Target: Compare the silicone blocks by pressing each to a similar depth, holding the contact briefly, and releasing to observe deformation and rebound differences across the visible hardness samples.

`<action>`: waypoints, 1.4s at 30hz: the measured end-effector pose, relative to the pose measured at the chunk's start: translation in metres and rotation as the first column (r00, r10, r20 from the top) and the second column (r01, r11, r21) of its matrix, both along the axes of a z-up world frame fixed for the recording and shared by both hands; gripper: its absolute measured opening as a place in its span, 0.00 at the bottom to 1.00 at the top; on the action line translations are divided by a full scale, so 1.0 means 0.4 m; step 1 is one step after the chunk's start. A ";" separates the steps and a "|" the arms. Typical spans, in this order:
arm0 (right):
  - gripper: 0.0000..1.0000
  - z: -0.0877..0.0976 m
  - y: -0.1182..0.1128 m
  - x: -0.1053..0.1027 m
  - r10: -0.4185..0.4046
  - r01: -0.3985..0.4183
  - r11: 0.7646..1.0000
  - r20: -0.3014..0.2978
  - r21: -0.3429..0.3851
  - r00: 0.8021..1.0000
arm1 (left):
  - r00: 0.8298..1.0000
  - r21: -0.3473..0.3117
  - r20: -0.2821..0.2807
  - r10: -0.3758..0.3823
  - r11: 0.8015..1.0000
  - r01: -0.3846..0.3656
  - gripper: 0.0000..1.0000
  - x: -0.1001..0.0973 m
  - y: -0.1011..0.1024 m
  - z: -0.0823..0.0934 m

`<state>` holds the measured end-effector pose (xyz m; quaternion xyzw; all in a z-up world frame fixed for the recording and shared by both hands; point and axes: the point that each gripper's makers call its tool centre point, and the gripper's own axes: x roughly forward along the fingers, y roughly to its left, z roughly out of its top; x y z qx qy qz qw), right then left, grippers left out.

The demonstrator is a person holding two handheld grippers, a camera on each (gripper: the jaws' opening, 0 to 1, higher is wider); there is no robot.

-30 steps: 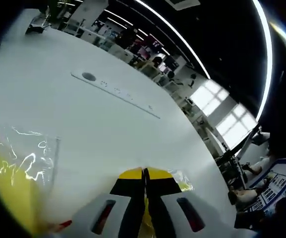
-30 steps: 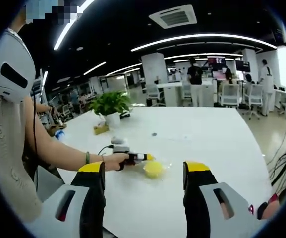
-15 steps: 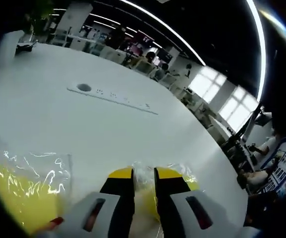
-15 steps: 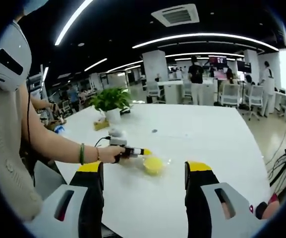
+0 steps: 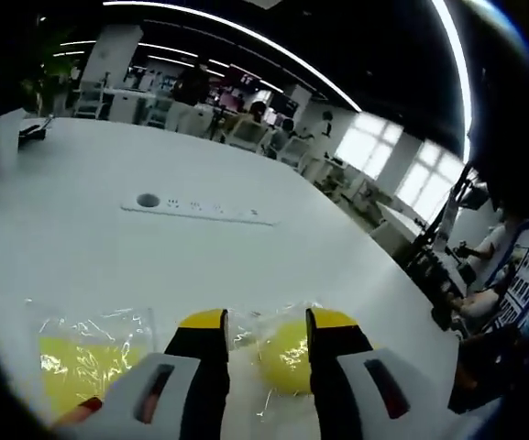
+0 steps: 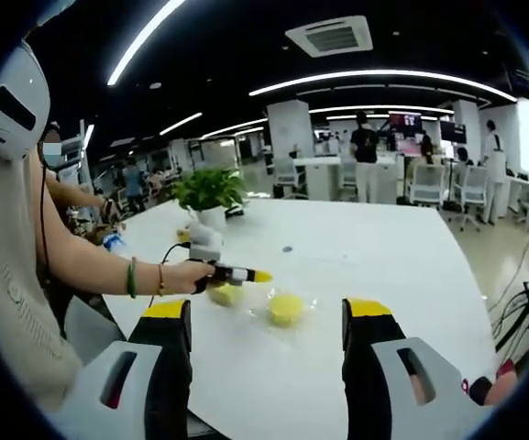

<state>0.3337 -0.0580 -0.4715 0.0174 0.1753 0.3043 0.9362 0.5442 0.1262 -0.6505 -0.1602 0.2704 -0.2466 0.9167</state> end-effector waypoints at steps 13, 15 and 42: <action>0.63 0.016 0.060 -0.029 0.062 -0.062 0.998 0.016 0.019 0.998 | 0.996 0.070 0.092 -0.023 0.997 0.017 0.38 -0.140 0.071 0.115; 0.63 0.020 0.068 -0.034 0.071 -0.072 0.997 0.023 0.022 0.997 | 0.995 0.060 0.100 -0.013 0.998 0.007 0.38 -0.168 0.081 0.130; 0.66 0.012 0.190 -0.115 0.190 -0.195 0.968 0.047 0.159 0.981 | 0.958 0.046 0.265 -0.112 0.994 0.103 0.62 -0.524 0.224 0.361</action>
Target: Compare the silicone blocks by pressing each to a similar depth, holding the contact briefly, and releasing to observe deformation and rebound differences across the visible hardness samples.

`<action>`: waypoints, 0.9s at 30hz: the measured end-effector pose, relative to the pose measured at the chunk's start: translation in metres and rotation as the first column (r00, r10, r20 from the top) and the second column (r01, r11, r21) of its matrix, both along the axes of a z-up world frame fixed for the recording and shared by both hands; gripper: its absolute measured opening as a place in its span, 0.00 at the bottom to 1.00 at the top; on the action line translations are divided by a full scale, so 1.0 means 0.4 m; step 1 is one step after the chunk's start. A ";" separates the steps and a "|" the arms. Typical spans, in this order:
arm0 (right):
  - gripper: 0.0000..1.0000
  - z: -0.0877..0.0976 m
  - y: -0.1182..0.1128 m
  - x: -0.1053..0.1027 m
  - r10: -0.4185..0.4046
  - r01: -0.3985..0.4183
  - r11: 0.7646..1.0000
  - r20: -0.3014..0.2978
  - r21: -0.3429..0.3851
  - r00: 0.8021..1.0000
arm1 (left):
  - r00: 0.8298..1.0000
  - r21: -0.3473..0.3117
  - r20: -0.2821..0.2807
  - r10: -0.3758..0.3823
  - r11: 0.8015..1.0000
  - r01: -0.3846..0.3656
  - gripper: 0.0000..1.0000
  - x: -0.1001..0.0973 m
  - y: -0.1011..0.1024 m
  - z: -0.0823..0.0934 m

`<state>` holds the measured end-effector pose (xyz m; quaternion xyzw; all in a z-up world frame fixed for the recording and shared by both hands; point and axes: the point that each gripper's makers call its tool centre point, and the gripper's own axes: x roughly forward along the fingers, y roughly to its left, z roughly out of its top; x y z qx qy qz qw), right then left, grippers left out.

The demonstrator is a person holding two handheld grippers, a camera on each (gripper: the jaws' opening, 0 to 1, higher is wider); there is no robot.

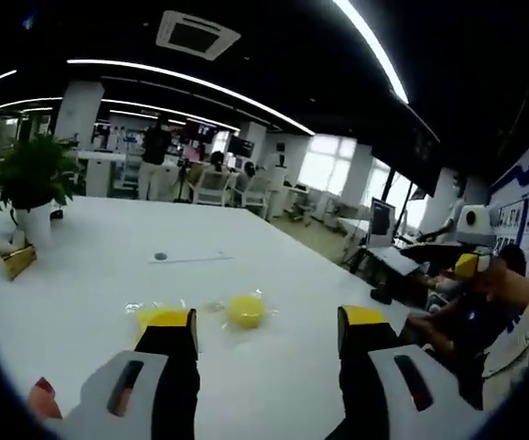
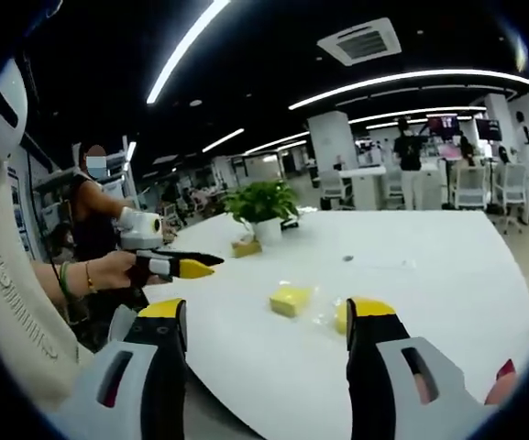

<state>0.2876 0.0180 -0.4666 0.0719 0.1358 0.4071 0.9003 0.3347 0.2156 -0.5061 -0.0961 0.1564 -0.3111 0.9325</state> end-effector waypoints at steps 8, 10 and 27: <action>0.69 -0.028 -0.005 0.003 -0.003 0.003 1.000 -0.043 0.017 0.999 | 1.000 -0.045 0.009 -0.023 0.999 0.023 0.68 -0.086 0.033 0.012; 0.71 -0.031 -0.008 0.003 -0.003 0.004 1.000 -0.046 0.013 0.999 | 1.000 -0.050 0.014 -0.021 0.999 0.022 0.69 -0.100 0.043 0.015; 0.72 -0.076 -0.019 -0.015 0.003 -0.005 0.999 -0.080 -0.032 0.997 | 1.000 0.002 -0.005 -0.007 1.000 0.007 0.73 -0.127 0.100 0.022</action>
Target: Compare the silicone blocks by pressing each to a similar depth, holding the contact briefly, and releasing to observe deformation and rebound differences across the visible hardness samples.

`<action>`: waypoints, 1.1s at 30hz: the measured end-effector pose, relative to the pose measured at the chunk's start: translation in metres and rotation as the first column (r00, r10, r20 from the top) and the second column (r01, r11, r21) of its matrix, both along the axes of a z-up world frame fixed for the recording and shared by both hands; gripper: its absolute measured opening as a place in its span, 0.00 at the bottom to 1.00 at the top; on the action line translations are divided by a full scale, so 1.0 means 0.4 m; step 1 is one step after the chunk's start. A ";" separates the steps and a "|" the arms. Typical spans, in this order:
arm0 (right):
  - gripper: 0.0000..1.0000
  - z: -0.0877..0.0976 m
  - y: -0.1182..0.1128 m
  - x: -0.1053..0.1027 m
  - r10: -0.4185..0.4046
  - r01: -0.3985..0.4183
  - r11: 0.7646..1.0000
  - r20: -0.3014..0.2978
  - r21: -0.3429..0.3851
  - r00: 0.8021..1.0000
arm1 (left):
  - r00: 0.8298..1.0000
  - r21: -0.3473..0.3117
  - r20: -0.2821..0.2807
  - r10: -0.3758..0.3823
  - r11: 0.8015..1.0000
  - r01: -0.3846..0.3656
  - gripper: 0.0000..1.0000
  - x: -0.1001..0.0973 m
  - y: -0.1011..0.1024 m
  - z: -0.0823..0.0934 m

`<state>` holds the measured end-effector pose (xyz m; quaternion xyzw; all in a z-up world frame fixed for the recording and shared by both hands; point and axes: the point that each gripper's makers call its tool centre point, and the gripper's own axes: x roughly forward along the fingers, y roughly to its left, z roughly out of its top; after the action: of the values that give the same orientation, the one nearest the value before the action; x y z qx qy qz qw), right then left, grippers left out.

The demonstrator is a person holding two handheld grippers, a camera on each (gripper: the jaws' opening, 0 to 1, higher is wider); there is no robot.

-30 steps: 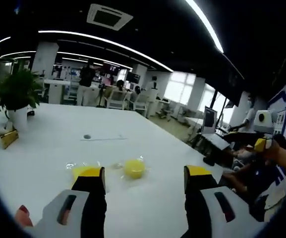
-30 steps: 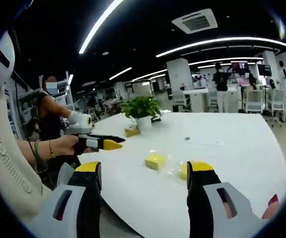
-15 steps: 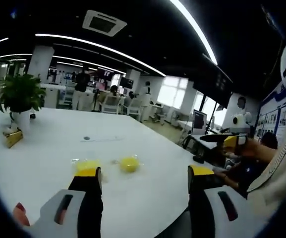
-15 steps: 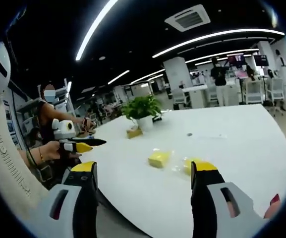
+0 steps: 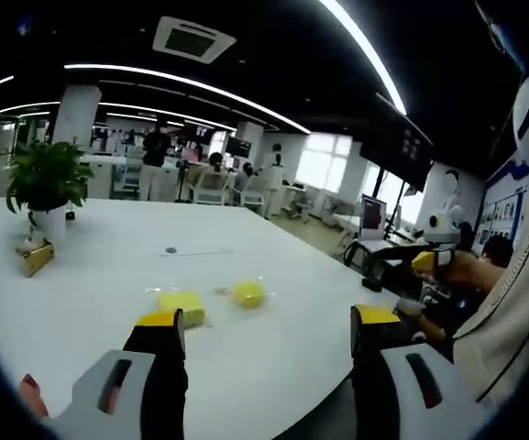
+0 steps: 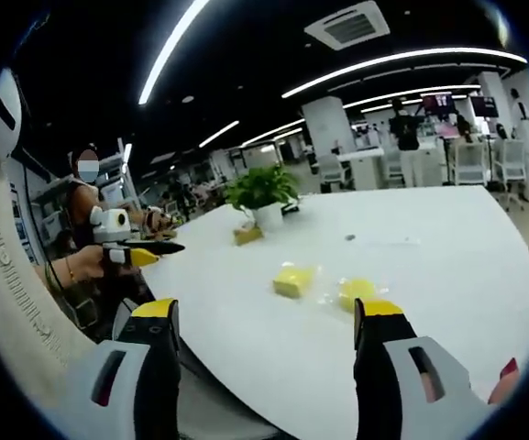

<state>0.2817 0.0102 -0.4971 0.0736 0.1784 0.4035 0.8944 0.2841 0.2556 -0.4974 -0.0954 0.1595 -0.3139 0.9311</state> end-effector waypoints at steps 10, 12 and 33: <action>0.71 -0.021 -0.051 0.004 0.013 -0.015 0.997 -0.031 -0.070 0.999 | 0.999 0.047 0.001 0.044 0.998 -0.044 0.70 0.013 0.047 0.004; 0.71 -0.016 -0.051 0.004 0.023 -0.025 0.996 -0.017 -0.082 1.000 | 0.998 0.050 0.022 0.062 0.997 -0.063 0.68 0.018 0.056 0.013; 0.63 0.038 -0.019 0.005 0.055 -0.056 0.998 0.015 0.021 0.998 | 0.999 -0.042 0.007 0.046 0.998 -0.046 0.56 0.049 0.057 0.023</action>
<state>0.2836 0.0026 -0.4821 0.0751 0.1697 0.4306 0.8833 0.3035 0.2785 -0.4884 -0.1174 0.1471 -0.2960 0.9365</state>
